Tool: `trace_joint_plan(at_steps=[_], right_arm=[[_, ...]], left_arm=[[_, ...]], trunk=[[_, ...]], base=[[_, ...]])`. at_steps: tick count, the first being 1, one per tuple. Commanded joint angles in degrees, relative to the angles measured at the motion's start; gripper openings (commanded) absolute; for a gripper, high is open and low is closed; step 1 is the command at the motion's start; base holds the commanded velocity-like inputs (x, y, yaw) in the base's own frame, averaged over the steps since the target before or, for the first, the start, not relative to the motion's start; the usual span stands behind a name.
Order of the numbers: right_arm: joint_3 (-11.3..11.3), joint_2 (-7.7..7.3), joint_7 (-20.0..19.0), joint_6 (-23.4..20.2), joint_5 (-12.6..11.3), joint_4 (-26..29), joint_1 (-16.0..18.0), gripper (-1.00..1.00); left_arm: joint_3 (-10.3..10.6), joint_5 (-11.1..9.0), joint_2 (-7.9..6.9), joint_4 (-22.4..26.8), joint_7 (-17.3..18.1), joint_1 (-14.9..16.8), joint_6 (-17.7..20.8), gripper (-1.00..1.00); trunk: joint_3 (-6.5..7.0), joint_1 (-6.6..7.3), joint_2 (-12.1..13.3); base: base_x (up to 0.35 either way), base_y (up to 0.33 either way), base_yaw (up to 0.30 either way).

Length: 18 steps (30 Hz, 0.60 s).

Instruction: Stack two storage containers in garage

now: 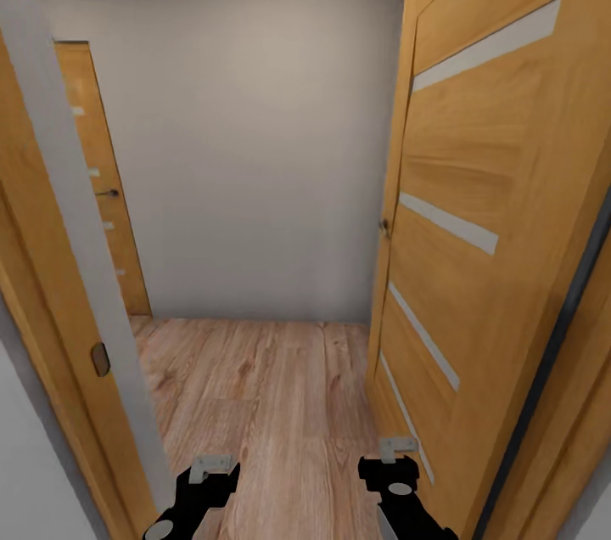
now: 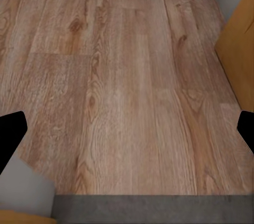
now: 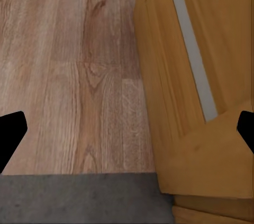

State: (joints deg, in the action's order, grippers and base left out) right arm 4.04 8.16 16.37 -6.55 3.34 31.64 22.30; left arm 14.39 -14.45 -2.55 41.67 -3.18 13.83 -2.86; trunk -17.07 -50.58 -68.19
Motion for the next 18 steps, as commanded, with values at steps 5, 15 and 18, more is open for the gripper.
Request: trace_joint_plan(at_steps=[5,15,18], right_arm=[[0.3,-0.05,0.4,-0.6,0.4,0.1,0.0,1.00],[0.3,-0.01,0.3,-0.6,0.4,0.1,0.0,1.00],[0.3,0.00,0.3,-0.6,0.4,0.1,0.0,1.00]], left_arm=[[0.4,-0.6,-0.09,0.0,-0.3,0.1,-0.4,1.00],[0.4,-0.6,-0.09,0.0,-0.3,0.1,-0.5,1.00],[0.4,-0.6,-0.07,0.0,-0.3,0.1,-0.5,1.00]], trunk=[[-0.07,-0.02,0.0],[-0.07,-0.02,0.0],[-0.07,-0.02,0.0]], base=[[0.067,-0.051,0.000],[0.203,-0.006,0.000],[0.266,0.000,0.000]])
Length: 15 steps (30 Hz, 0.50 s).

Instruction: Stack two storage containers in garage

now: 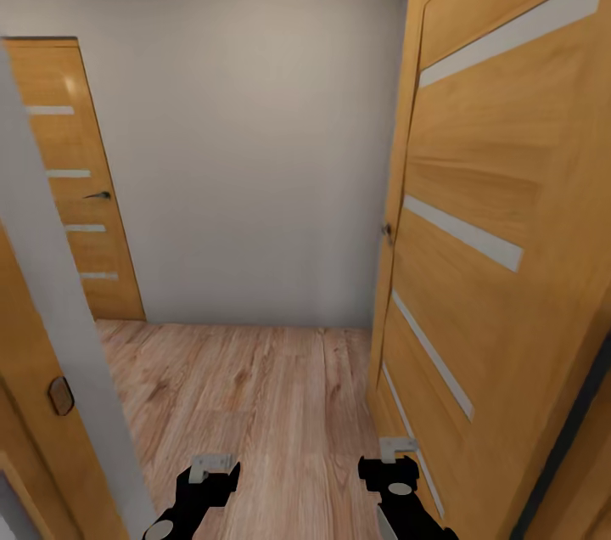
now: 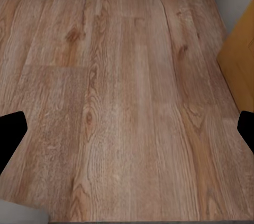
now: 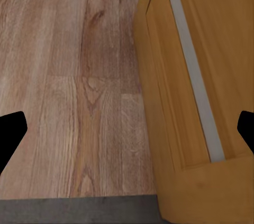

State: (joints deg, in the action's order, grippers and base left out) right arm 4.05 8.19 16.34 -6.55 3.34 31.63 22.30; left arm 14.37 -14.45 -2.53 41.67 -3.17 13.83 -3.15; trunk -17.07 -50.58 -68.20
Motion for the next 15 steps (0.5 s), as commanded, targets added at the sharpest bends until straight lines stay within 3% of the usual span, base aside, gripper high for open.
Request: trace_joint_plan(at_steps=[1,8,15], right_arm=[[0.3,-0.05,0.4,-0.6,0.4,0.1,0.0,1.00],[0.3,-0.08,0.4,-0.6,0.3,0.1,0.0,1.00],[0.3,-0.03,0.4,-0.6,0.3,0.0,0.0,1.00]], left_arm=[[0.4,-0.6,-0.06,0.0,-0.4,0.1,-0.3,1.00],[0.4,-0.6,-0.04,0.0,-0.3,0.1,-0.2,1.00],[0.4,-0.6,-0.10,-0.1,-0.3,0.1,0.2,1.00]], trunk=[[-0.07,-0.02,0.0],[-0.07,-0.02,0.0],[-0.07,-0.02,0.0]], base=[[0.137,0.000,0.000],[0.078,0.000,0.000],[0.277,0.000,0.000]])
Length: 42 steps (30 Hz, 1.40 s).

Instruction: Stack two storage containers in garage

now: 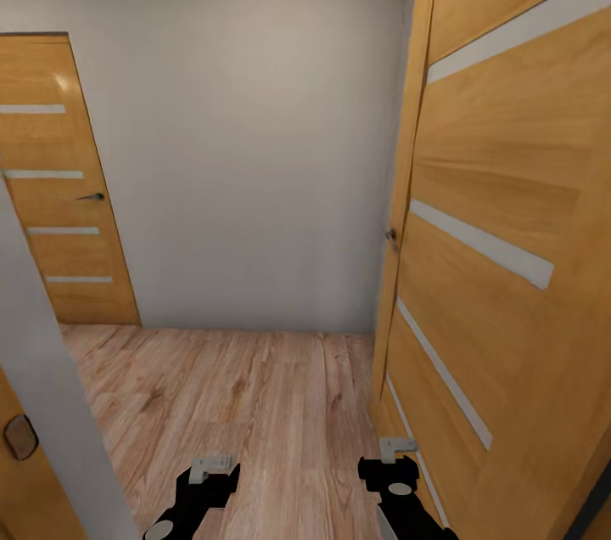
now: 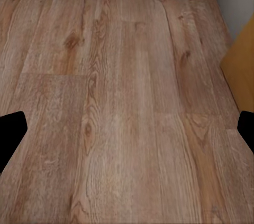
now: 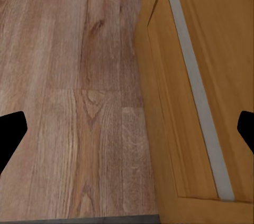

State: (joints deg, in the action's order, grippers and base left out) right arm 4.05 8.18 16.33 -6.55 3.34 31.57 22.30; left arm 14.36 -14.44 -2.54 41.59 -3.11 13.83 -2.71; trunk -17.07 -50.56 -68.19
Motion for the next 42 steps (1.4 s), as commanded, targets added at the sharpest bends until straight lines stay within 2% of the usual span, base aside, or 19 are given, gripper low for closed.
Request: trace_joint_plan(at_steps=[1,42], right_arm=[[0.3,-0.02,0.4,-0.6,0.4,0.1,0.0,1.00],[0.3,-0.03,0.4,-0.6,0.4,0.1,0.0,1.00]], left_arm=[[0.4,-0.6,-0.09,0.0,-0.3,0.1,-0.2,1.00],[0.4,-0.6,-0.07,0.0,-0.4,0.1,-0.6,1.00]], trunk=[[-0.07,-0.04,0.0],[-0.07,-0.04,0.0]], base=[[0.327,0.000,0.000],[0.327,0.000,0.000]])
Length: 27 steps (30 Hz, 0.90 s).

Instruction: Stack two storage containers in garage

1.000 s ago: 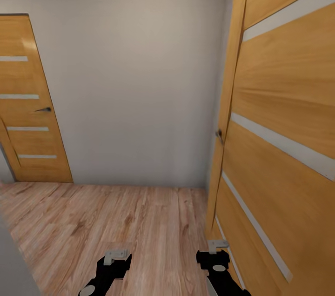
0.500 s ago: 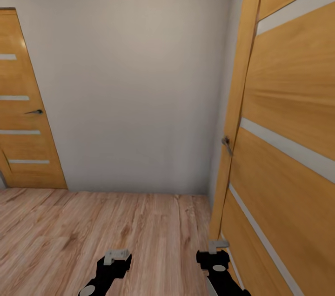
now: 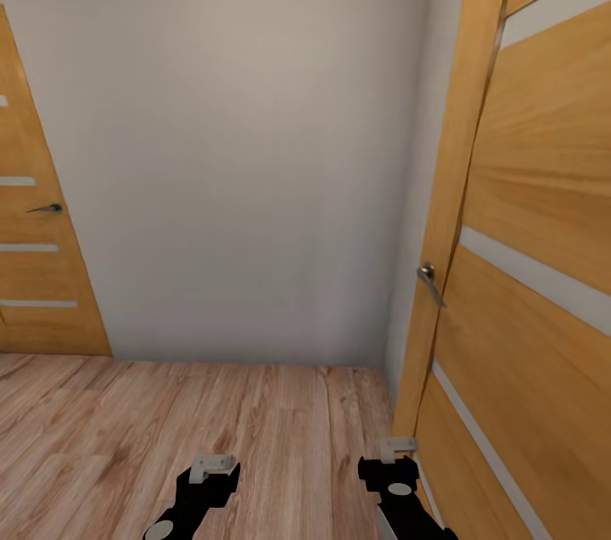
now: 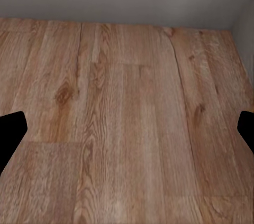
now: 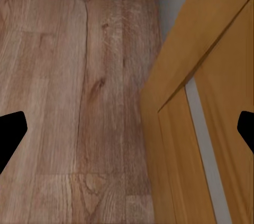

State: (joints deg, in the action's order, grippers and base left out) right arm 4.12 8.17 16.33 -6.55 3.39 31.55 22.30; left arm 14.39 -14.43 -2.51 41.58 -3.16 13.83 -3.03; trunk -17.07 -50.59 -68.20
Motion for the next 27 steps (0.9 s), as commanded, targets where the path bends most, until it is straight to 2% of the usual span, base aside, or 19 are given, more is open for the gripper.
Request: trace_joint_plan(at_steps=[1,13,27], right_arm=[[0.3,-0.02,0.4,-0.6,0.4,0.1,0.0,1.00],[0.3,-0.01,0.4,-0.6,0.3,0.1,0.0,1.00],[0.2,0.00,0.4,-0.6,0.4,0.1,0.0,1.00]], left_arm=[[0.4,-0.6,-0.08,0.0,-0.3,0.1,-0.3,1.00],[0.4,-0.6,-0.05,0.0,-0.3,0.1,-0.3,1.00],[0.5,-0.6,-0.12,0.0,0.2,0.1,-0.3,1.00]], trunk=[[-0.07,-0.01,0.0],[-0.07,-0.01,0.0],[-0.07,-0.01,0.0]], base=[[0.056,0.000,0.000],[0.034,0.000,0.087],[0.294,0.000,0.015]])
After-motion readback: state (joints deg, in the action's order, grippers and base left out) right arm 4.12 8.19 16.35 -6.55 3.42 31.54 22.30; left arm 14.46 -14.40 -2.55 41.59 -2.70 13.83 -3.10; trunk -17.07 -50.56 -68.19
